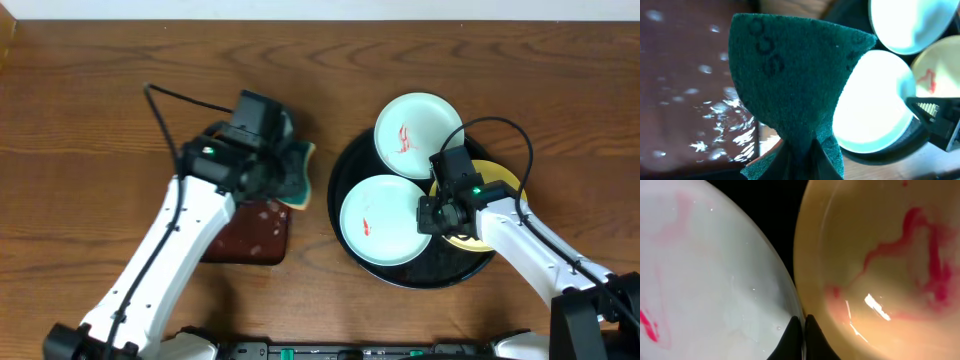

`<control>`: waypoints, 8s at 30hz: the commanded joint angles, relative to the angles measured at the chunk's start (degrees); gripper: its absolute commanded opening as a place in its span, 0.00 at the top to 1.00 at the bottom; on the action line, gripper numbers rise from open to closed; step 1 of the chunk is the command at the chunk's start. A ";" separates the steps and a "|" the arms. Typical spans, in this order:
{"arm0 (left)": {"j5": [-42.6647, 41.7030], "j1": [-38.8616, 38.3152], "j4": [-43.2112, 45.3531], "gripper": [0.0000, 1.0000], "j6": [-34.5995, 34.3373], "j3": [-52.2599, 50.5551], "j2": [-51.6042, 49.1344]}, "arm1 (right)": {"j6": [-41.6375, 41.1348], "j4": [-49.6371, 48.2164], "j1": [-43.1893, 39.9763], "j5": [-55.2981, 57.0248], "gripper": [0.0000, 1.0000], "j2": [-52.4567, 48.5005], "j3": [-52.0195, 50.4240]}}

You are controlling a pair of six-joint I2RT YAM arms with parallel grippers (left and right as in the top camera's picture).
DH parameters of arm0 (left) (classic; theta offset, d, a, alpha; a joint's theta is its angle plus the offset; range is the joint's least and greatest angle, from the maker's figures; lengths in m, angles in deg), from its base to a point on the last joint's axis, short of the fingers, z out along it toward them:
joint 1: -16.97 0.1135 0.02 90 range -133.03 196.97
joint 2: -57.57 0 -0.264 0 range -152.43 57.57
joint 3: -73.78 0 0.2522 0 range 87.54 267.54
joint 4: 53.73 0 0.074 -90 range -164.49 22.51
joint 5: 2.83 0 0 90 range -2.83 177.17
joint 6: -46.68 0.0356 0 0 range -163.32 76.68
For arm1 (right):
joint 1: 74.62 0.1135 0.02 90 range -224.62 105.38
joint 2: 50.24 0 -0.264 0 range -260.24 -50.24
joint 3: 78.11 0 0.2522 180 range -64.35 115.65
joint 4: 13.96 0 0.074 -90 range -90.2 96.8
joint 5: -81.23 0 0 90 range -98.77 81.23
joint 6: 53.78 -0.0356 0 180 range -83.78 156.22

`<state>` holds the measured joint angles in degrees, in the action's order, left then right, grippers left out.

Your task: Clean dirty plates on tray and stack at the side

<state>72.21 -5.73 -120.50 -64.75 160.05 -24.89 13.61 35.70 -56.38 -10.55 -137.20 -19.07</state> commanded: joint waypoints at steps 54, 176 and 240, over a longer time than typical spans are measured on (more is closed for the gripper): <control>21.00 -15.04 -1.79 0.93 -19.37 8.98 -37.05 | -5.22 -4.63 0.61 0.24 0.99 -0.42 -4.76; 8.94 16.04 -7.78 0.93 1.51 -1.90 -11.74 | 16.48 17.68 36.83 61.11 0.99 16.57 17.62; 8.94 16.04 -7.98 0.92 1.51 -1.90 -11.74 | 23.52 17.49 44.17 72.46 0.99 16.57 17.62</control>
<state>81.28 10.16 -128.30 -64.03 158.23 -36.71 36.93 53.30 -12.54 59.23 -121.20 -2.89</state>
